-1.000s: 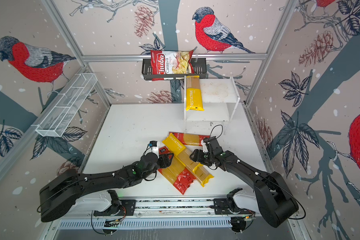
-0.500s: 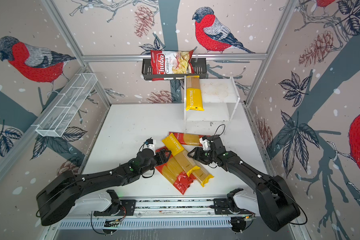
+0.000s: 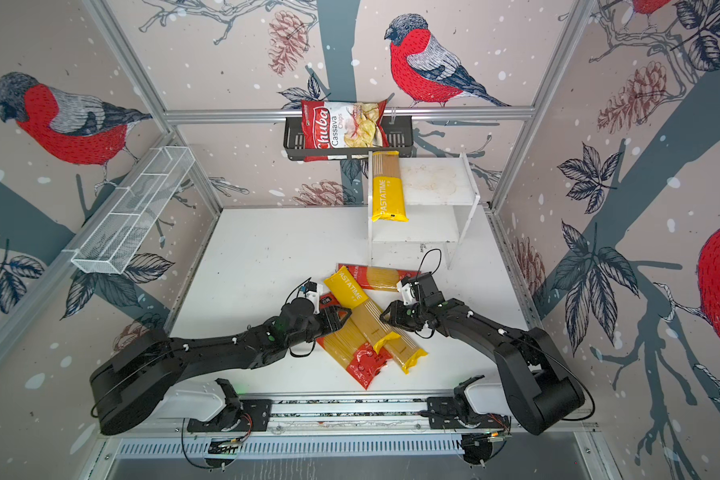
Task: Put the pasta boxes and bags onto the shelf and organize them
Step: 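Close both grippers on the yellow PASTATIME pack and lift it upright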
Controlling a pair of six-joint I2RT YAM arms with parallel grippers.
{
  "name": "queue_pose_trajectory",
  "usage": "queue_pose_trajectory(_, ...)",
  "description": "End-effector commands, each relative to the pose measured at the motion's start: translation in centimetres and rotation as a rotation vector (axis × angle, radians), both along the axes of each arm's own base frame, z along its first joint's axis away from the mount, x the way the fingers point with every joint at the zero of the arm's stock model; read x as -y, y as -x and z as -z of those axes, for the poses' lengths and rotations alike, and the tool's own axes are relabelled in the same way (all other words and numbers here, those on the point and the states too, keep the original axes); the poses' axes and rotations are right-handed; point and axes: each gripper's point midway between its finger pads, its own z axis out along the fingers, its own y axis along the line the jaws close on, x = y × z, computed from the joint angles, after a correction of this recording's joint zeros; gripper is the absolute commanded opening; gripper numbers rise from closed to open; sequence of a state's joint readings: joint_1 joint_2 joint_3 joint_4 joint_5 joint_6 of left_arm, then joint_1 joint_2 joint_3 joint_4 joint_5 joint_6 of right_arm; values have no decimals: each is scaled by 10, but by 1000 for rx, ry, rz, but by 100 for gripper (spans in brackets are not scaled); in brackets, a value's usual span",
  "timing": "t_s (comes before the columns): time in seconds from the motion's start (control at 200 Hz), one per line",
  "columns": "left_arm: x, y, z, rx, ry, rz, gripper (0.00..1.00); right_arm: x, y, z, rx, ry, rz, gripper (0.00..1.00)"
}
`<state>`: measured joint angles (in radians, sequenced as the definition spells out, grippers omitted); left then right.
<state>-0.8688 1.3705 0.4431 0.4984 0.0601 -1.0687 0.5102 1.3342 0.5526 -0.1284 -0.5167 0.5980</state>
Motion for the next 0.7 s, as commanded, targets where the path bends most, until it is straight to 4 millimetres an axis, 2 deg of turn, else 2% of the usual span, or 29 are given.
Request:
queue_pose_trajectory(0.0,9,-2,-6,10,42,13,58,-13,7,-7,15,-46,-49,43)
queue_pose_trajectory(0.13,3,-4,1,-1,28,-19,54,-26,17,-20,-17,-166,-66,39)
queue_pose_trajectory(0.265,3,-5,4,-7,24,-20,51,-37,22,-18,-61,-241,-59,39)
queue_pose_trajectory(0.375,3,-5,5,-9,26,-22,49,-44,18,-18,-60,-271,-48,37)
queue_pose_trajectory(0.56,-5,-8,2,-8,63,-39,43,-48,18,-22,-45,-305,-56,26)
queue_pose_trajectory(0.695,-11,-9,-6,6,80,-61,43,-48,23,-31,-32,-351,-62,18)
